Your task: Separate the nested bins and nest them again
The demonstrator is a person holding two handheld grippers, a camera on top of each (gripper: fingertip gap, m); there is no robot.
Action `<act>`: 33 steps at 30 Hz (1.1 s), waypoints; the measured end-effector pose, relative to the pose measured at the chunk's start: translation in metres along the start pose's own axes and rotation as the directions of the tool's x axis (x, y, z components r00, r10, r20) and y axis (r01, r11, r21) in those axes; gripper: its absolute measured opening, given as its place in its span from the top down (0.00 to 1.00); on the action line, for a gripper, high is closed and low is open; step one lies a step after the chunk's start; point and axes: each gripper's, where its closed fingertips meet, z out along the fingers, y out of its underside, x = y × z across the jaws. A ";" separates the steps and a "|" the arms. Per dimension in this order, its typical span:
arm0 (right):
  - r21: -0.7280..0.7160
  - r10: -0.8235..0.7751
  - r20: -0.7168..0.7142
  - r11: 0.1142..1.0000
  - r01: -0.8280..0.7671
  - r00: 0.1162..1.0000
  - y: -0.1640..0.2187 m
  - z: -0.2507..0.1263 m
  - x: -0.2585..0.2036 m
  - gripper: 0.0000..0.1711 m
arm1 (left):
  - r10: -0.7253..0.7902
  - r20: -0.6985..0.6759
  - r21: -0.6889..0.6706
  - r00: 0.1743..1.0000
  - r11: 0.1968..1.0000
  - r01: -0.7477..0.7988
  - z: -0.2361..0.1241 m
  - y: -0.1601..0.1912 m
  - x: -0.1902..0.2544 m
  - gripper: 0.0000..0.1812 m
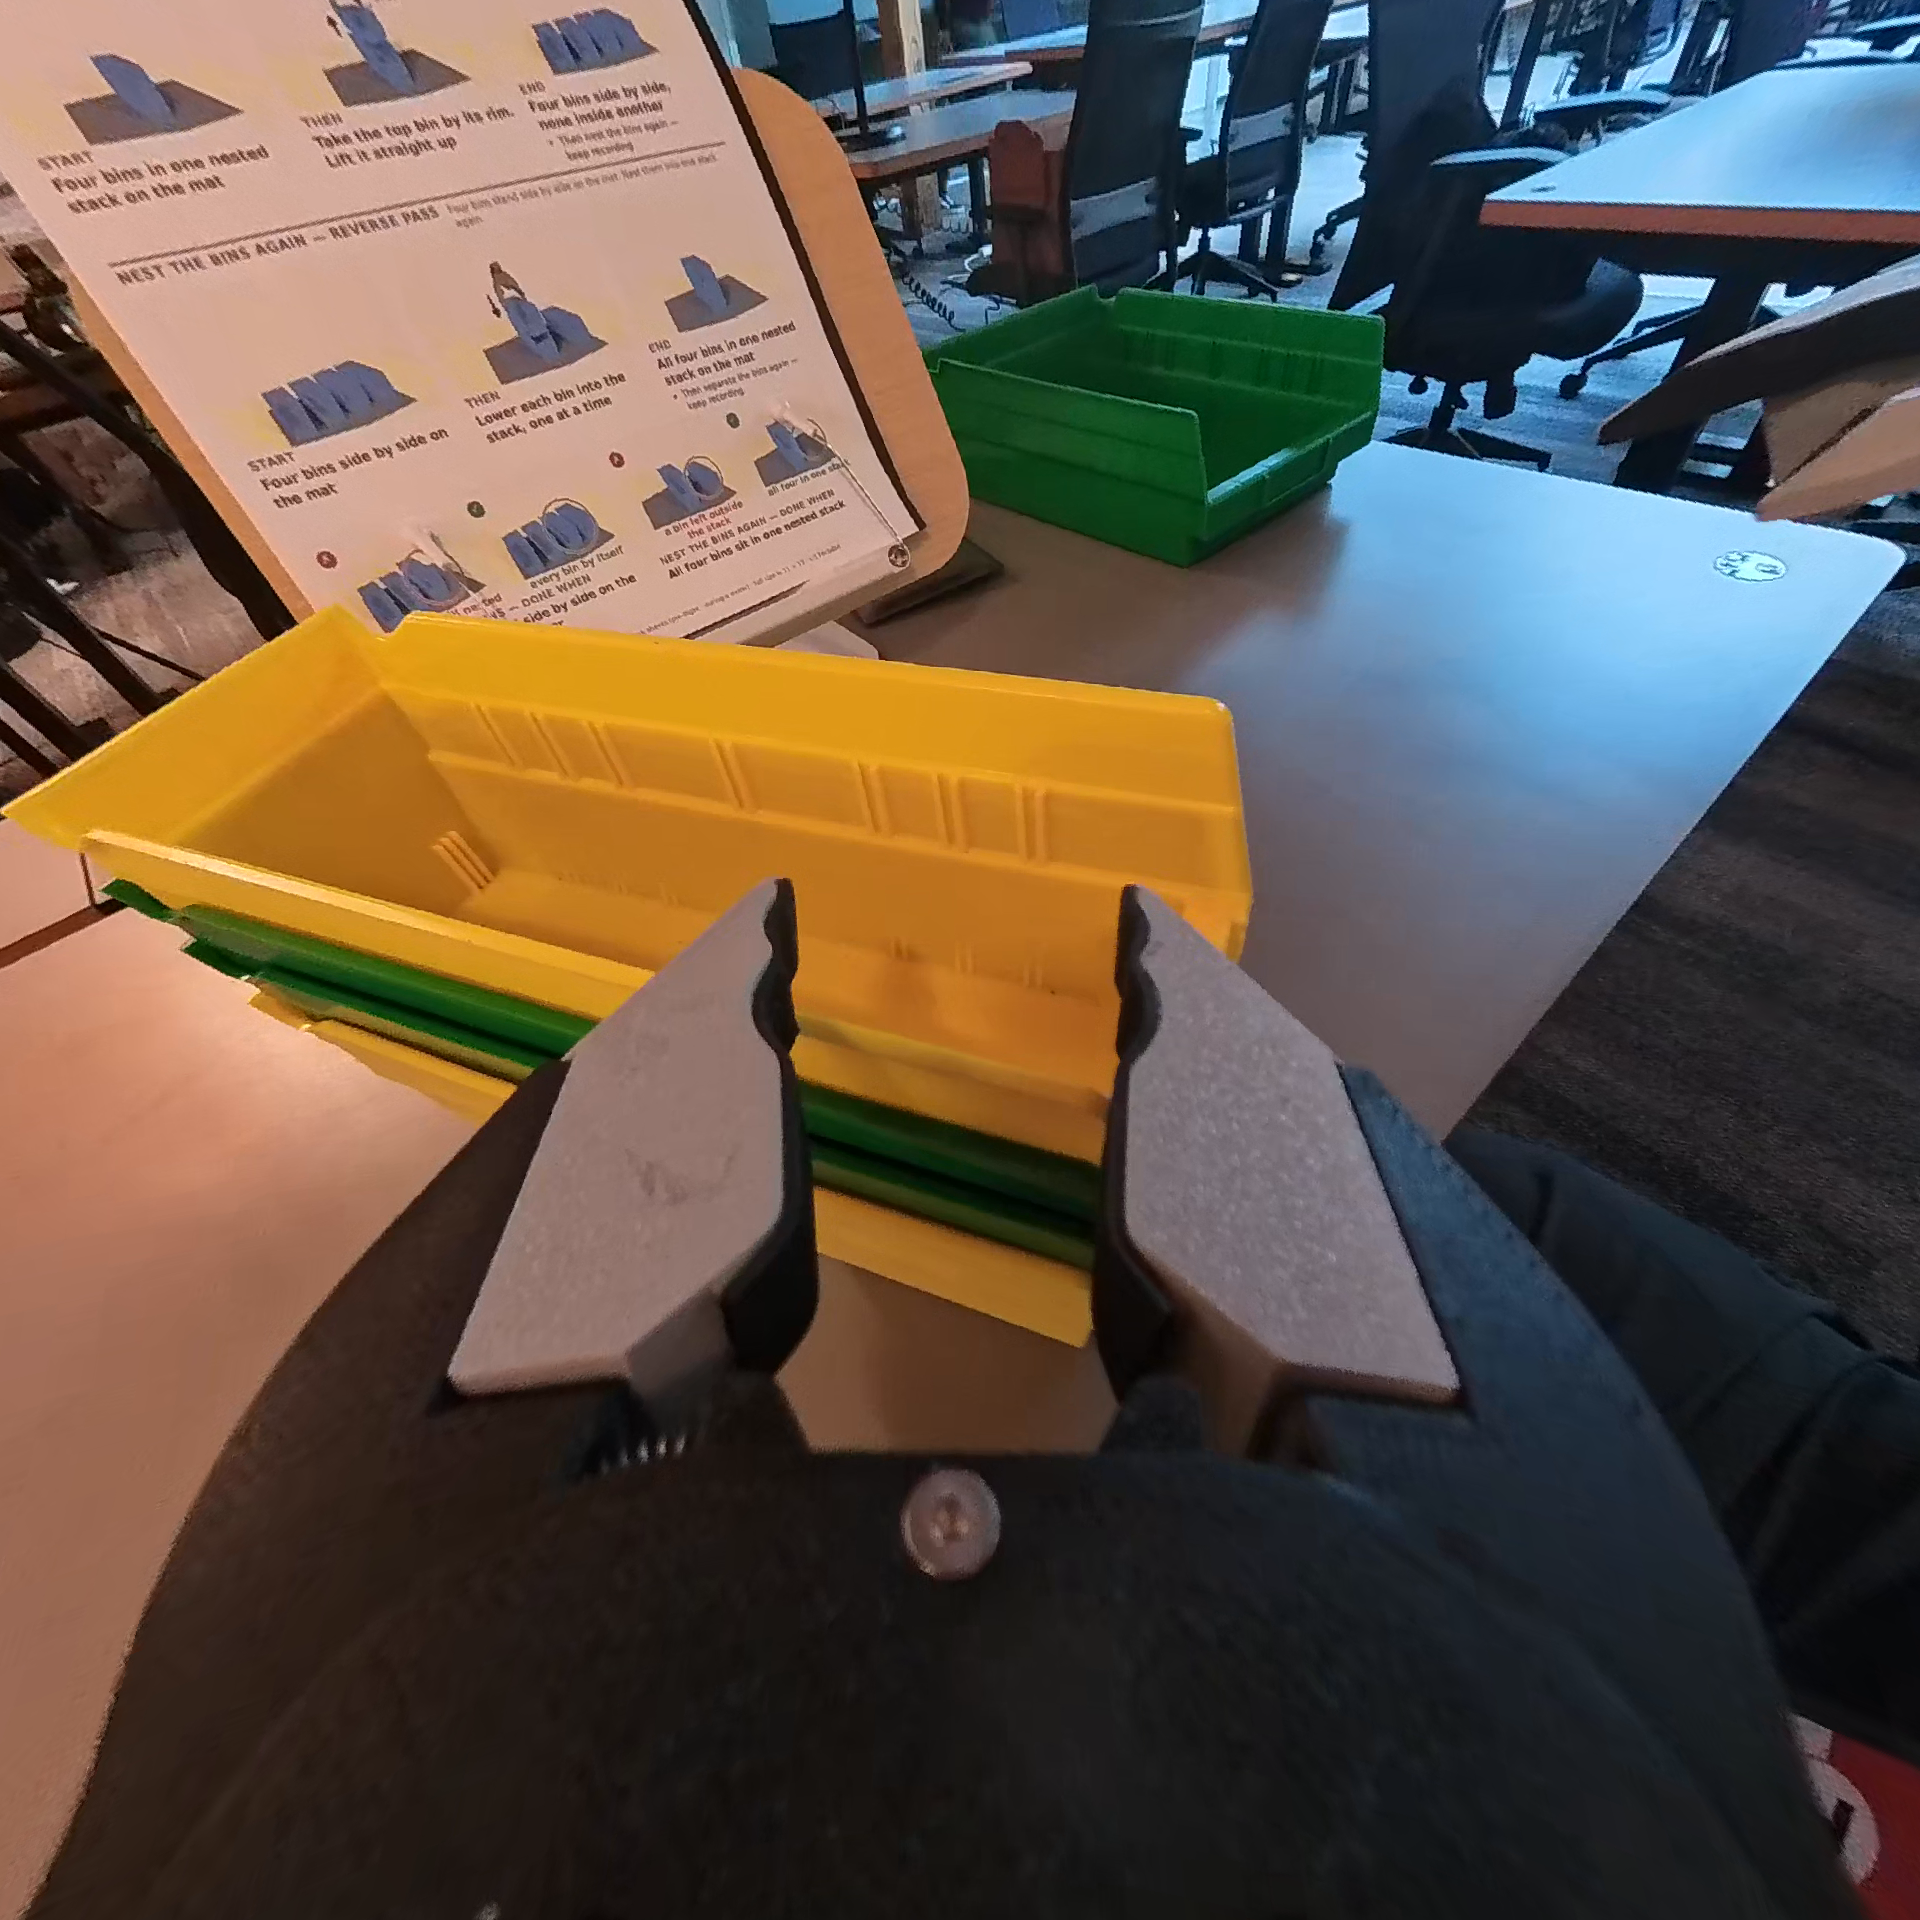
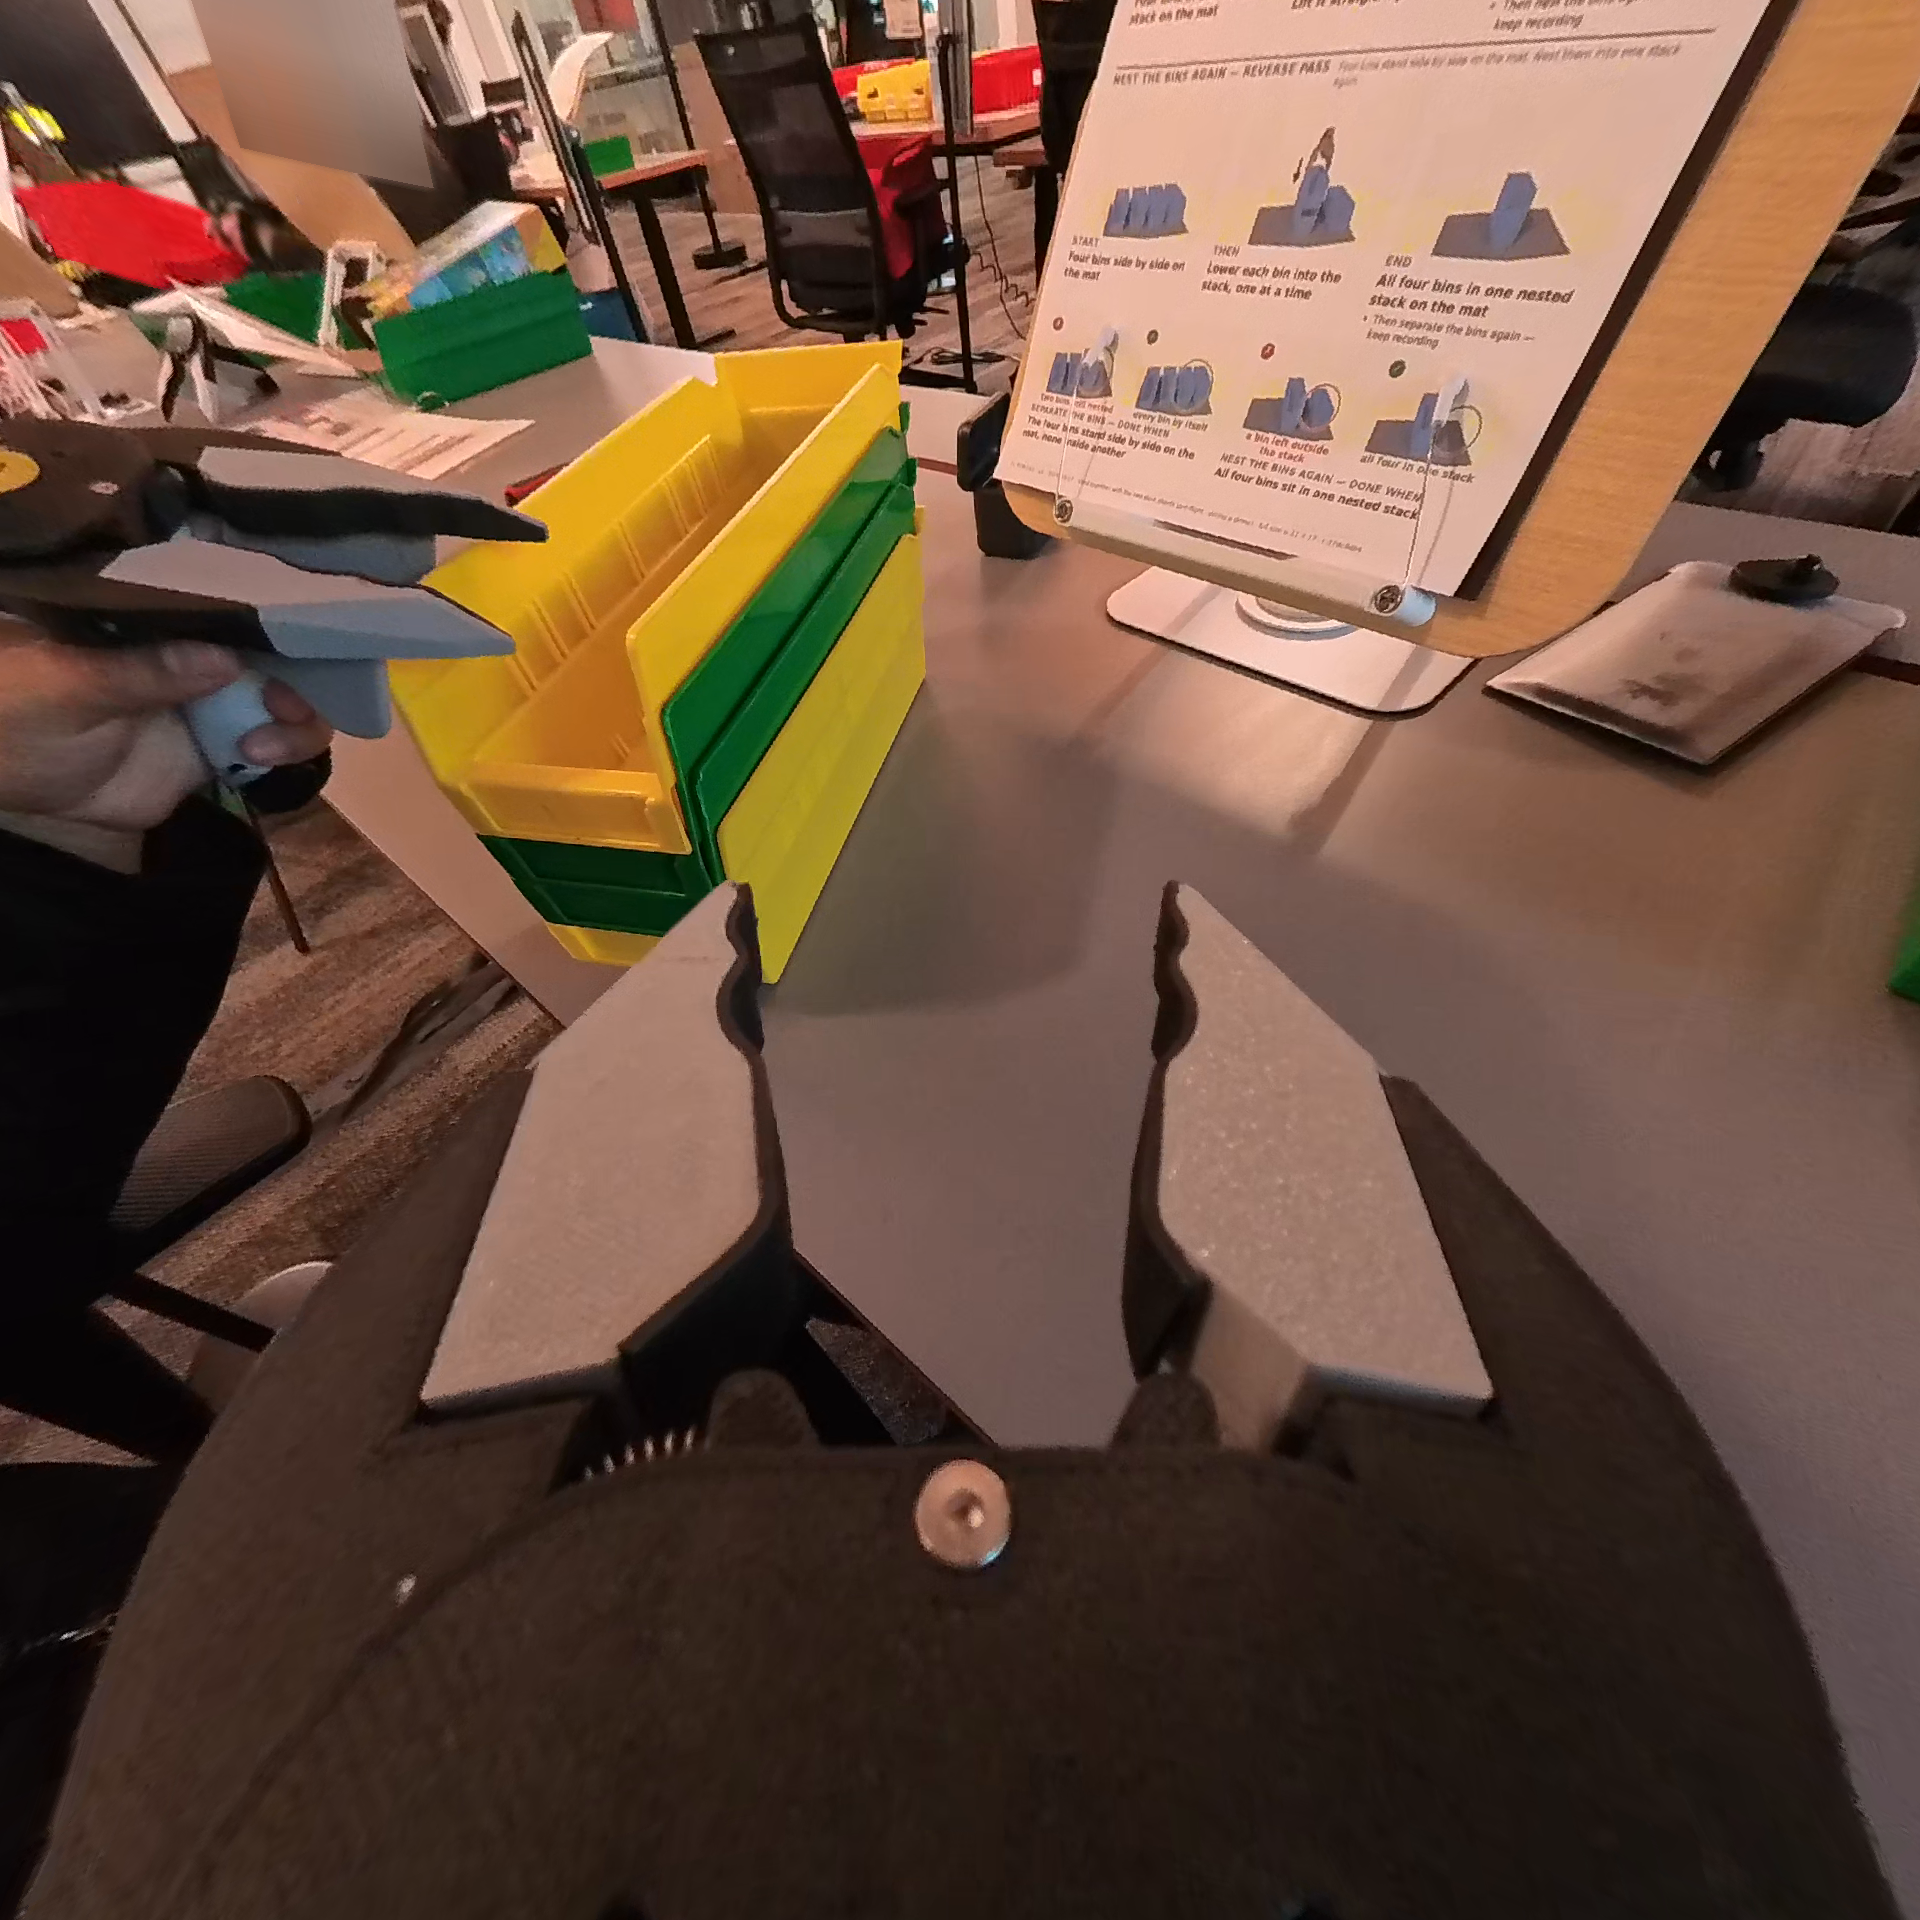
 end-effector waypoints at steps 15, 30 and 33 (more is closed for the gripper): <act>-0.006 -0.003 -0.002 1.000 0.003 1.000 0.001 0.000 0.000 0.57 | -0.087 -0.037 0.012 0.995 0.996 0.088 -0.006 -0.002 -0.008 0.67; -0.007 -0.003 0.002 1.000 0.003 1.000 0.001 0.001 -0.002 0.57 | -0.149 0.023 0.091 0.989 0.985 0.146 -0.038 -0.012 -0.042 0.69; -0.021 -0.011 0.002 1.000 0.011 1.000 0.004 0.005 -0.003 0.57 | -0.105 -0.089 0.098 0.990 0.989 0.114 -0.033 -0.022 -0.004 0.65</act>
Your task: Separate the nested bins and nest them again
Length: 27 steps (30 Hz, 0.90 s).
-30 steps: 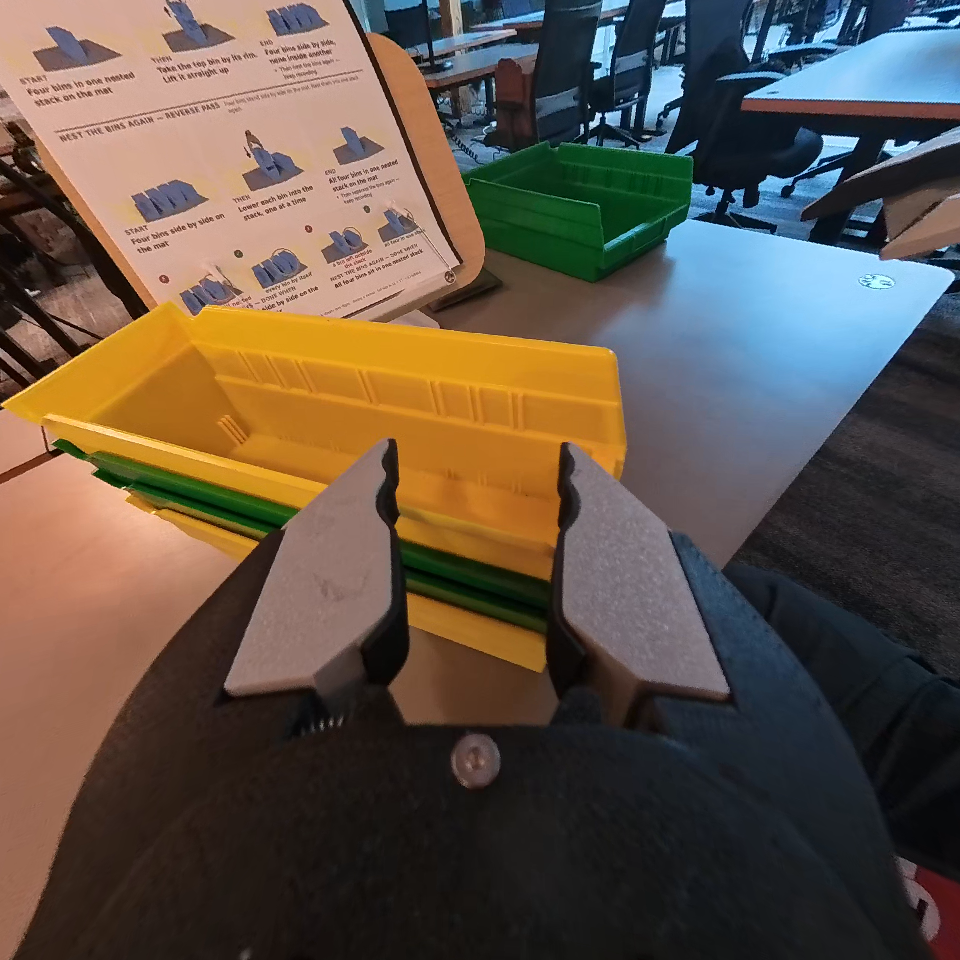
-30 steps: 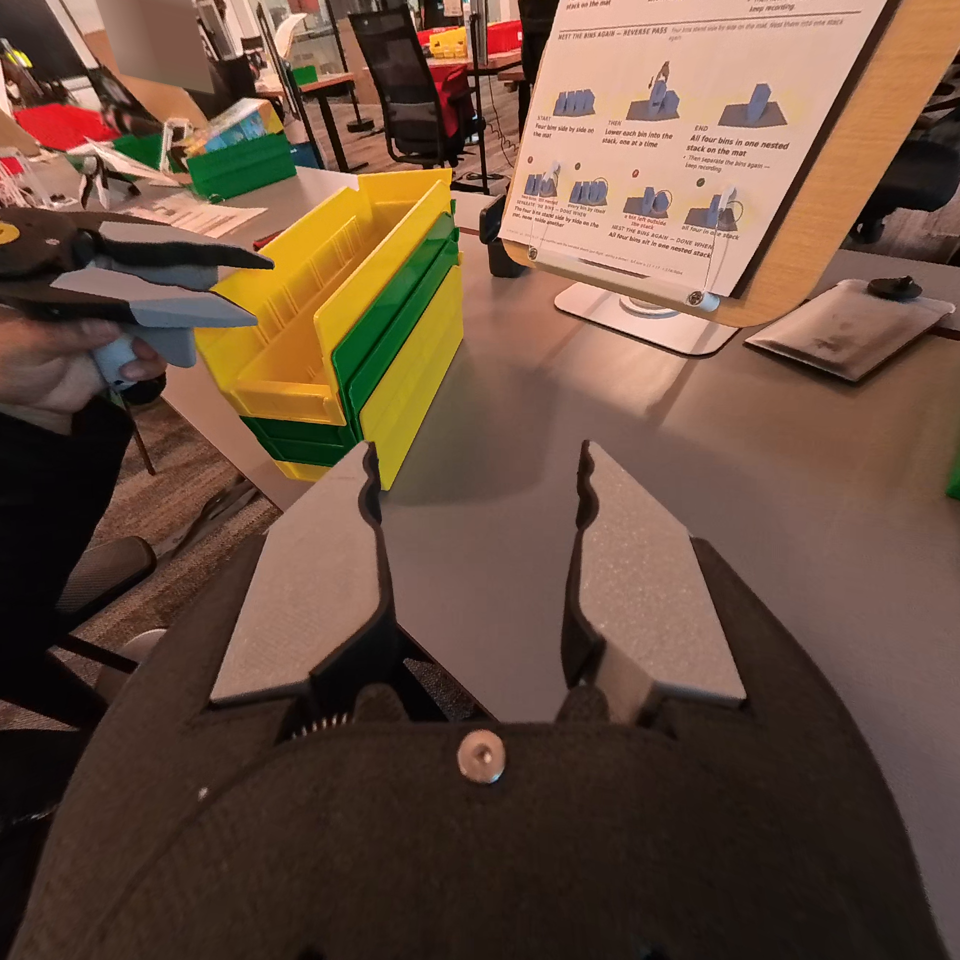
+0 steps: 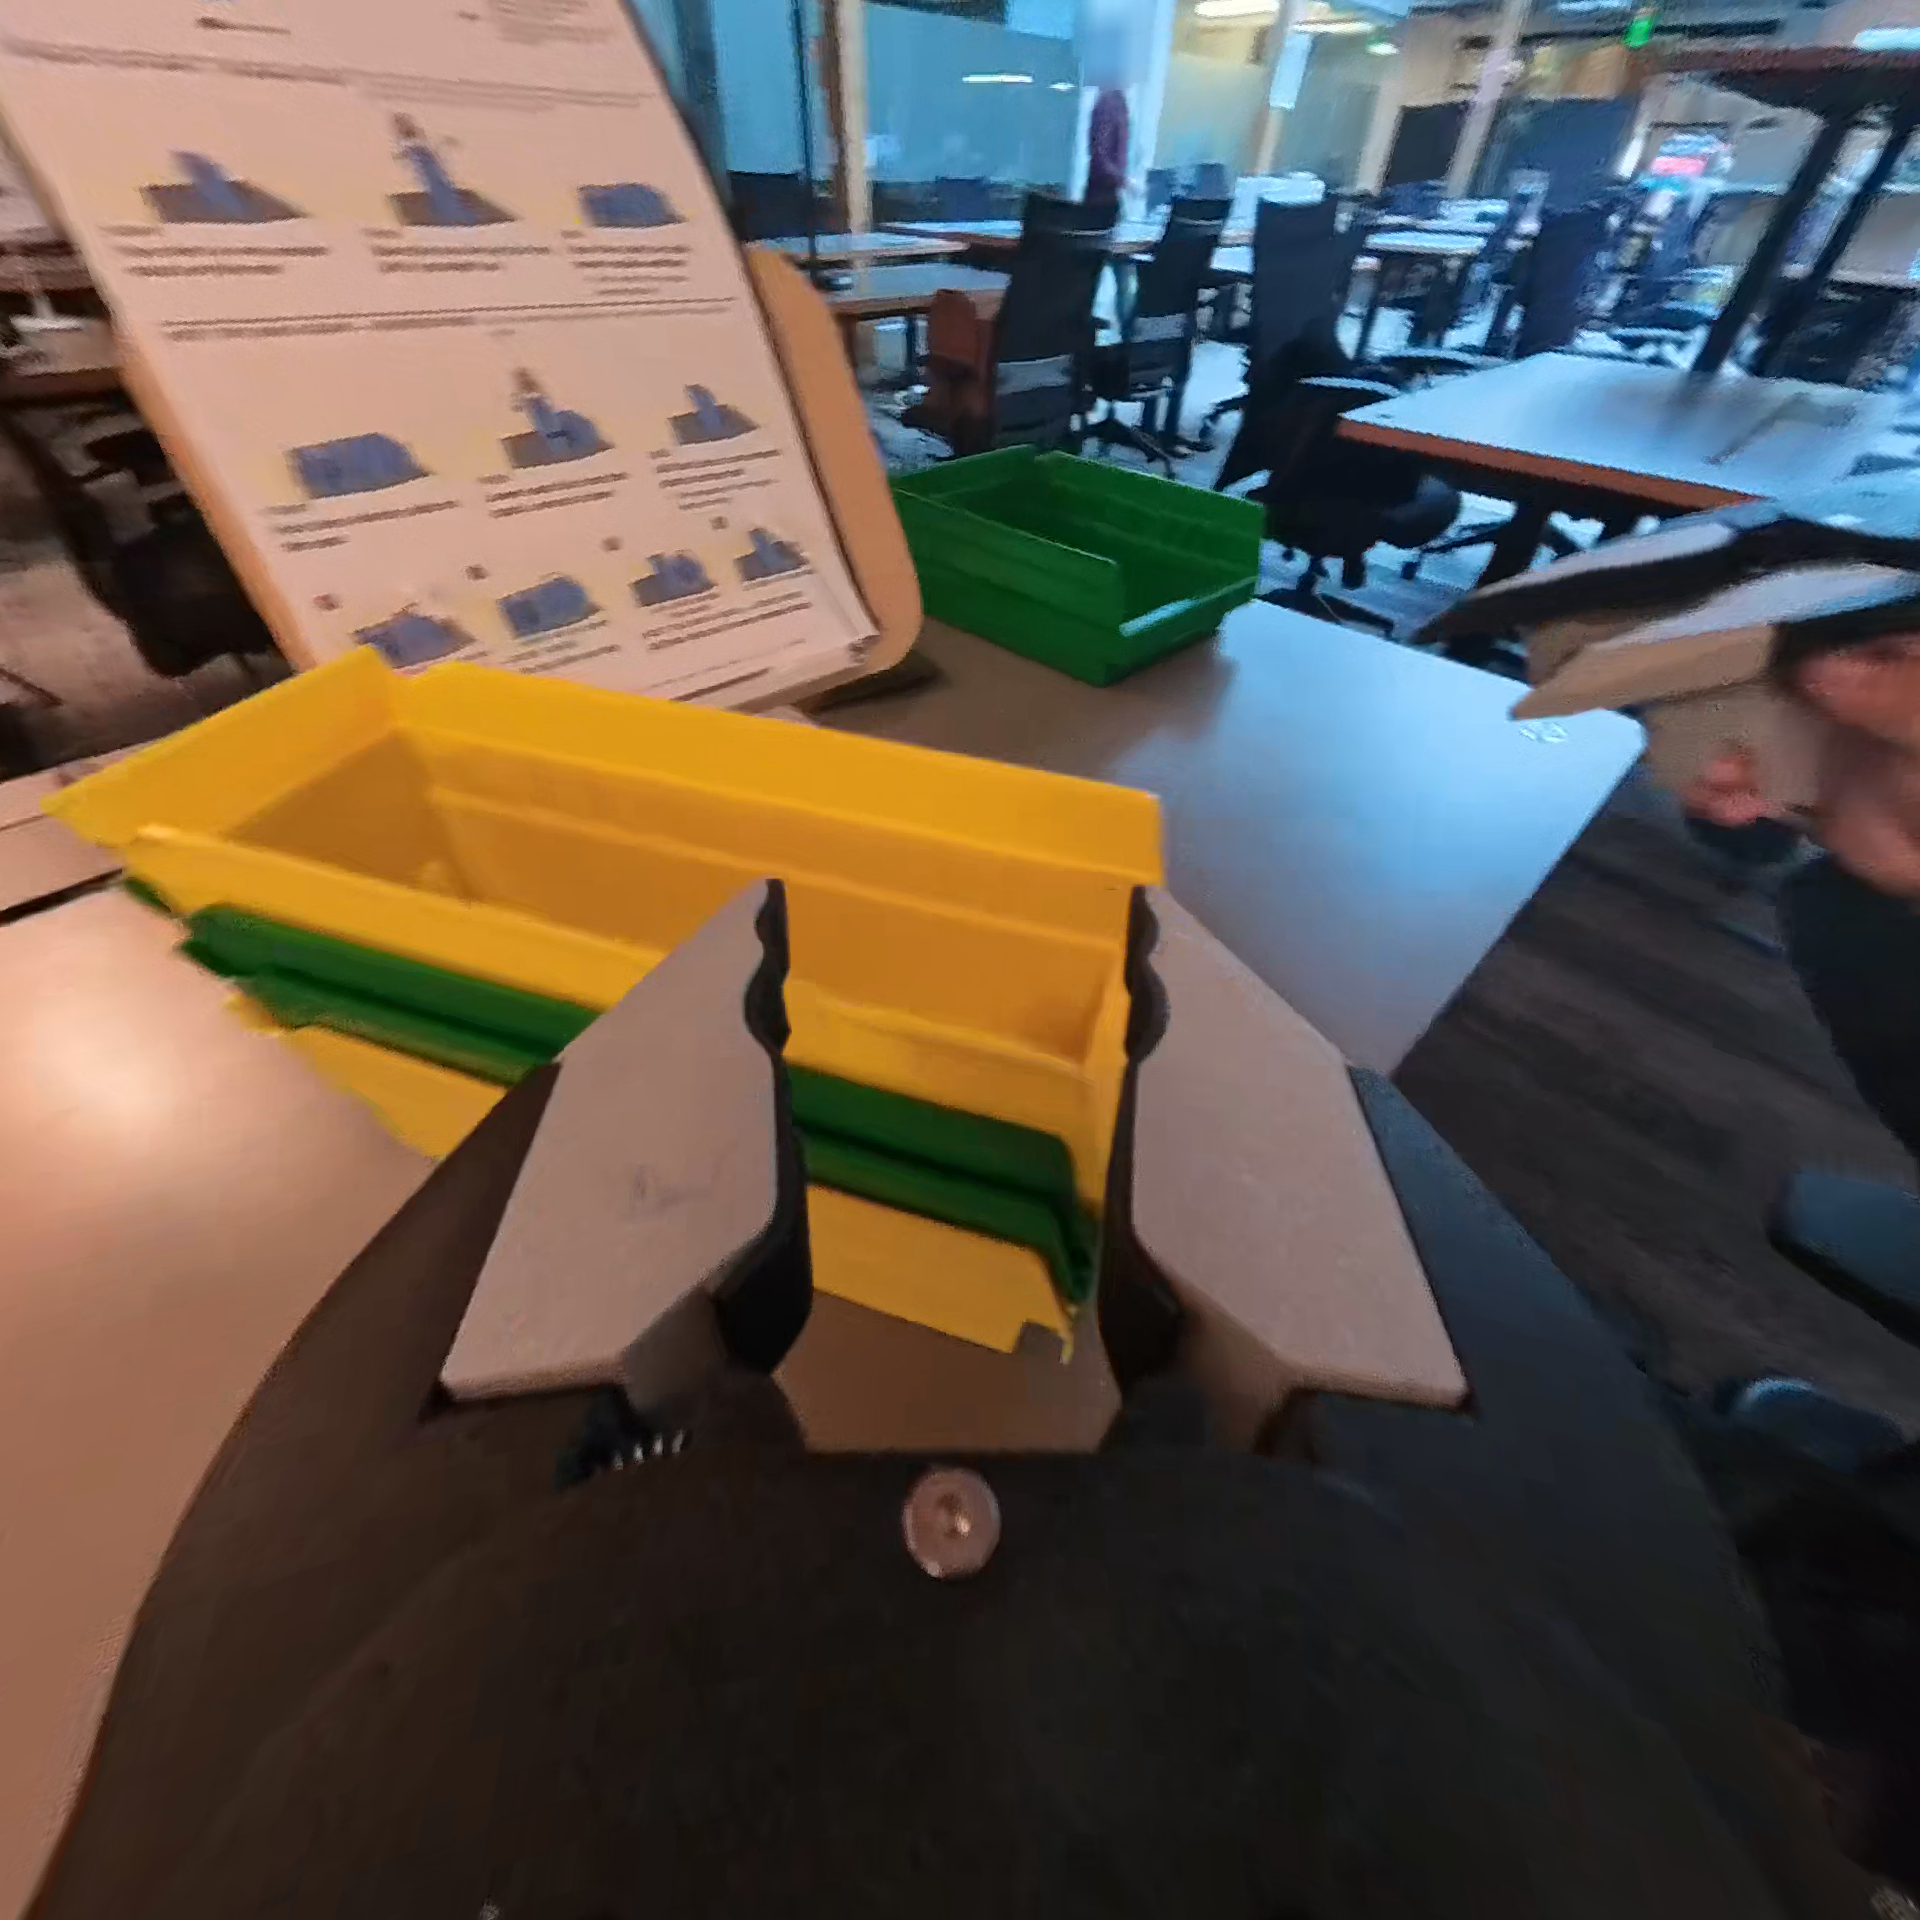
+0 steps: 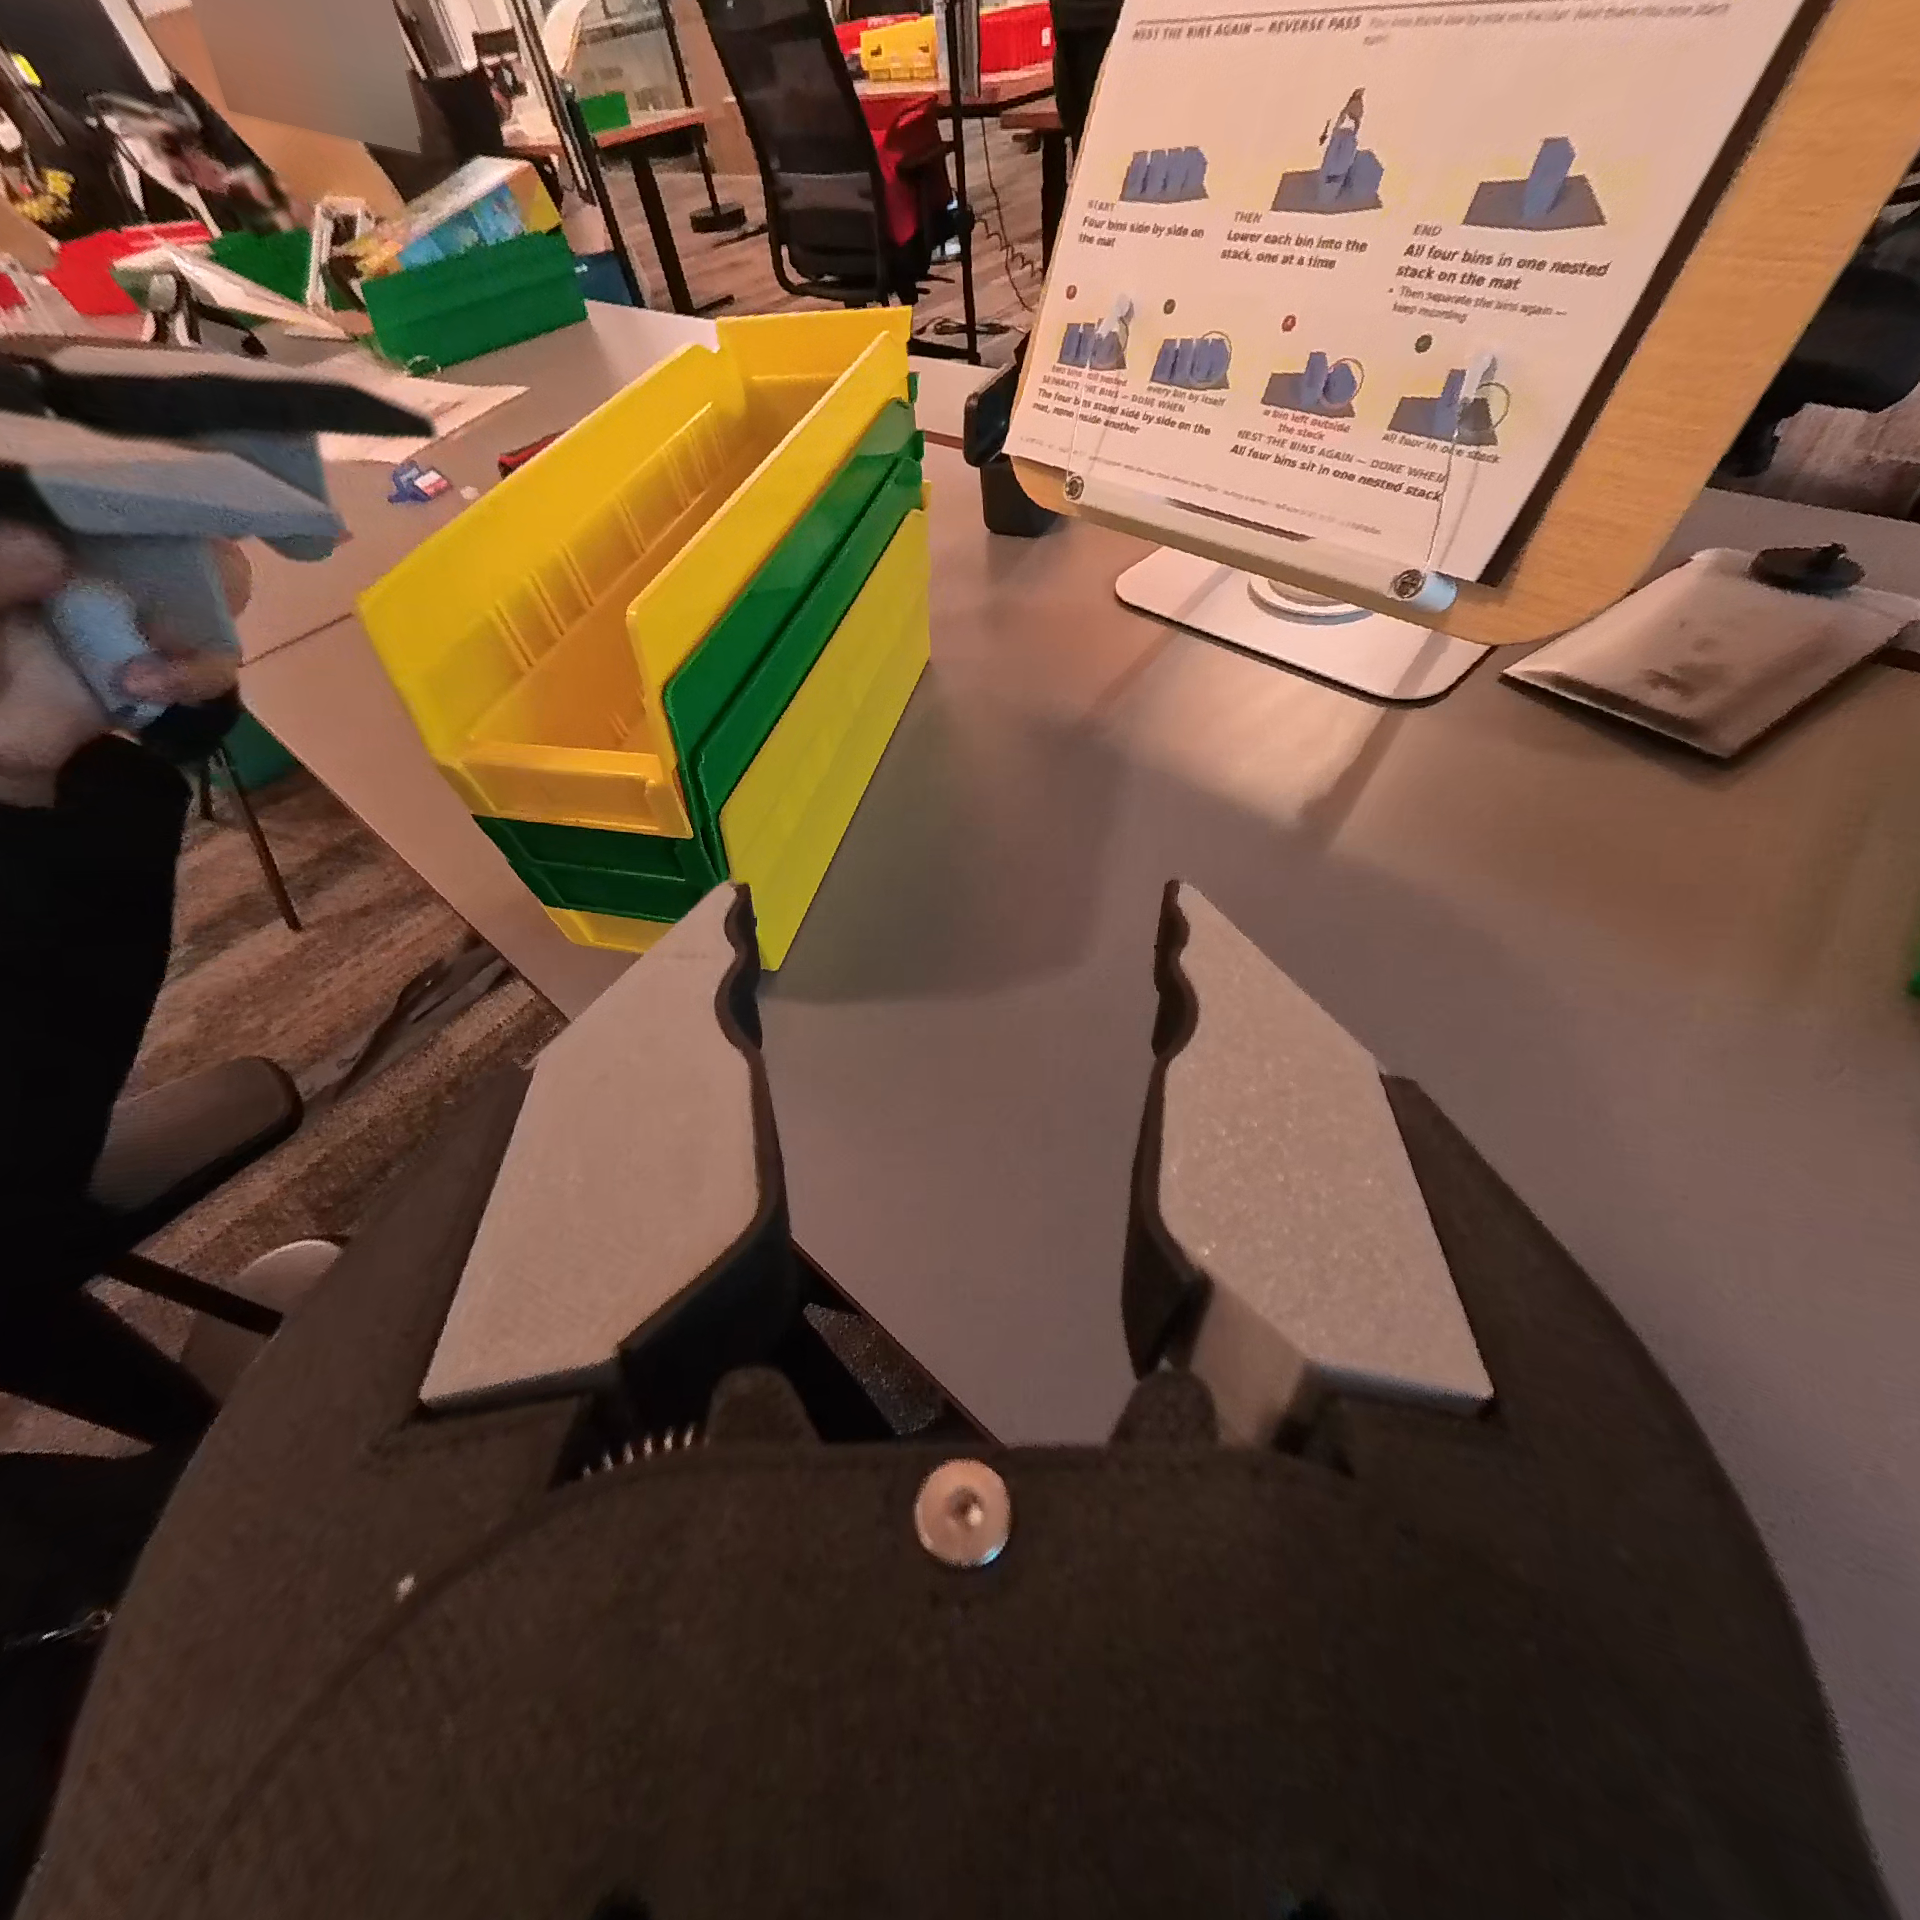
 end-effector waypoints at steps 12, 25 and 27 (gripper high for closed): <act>0.008 0.001 -0.008 1.000 -0.001 1.000 -0.001 -0.005 0.002 0.57 | 0.279 0.286 -0.248 0.917 0.946 -0.211 0.025 0.038 -0.033 0.50; 0.023 0.009 -0.005 1.000 -0.009 1.000 -0.004 -0.007 0.003 0.56 | 0.124 0.301 -0.176 0.946 0.982 -0.072 -0.014 0.031 -0.067 0.66; 0.015 0.015 0.003 1.000 -0.015 1.000 -0.002 -0.003 0.002 0.55 | 0.106 0.227 -0.173 0.968 0.983 -0.067 -0.010 0.033 -0.054 0.77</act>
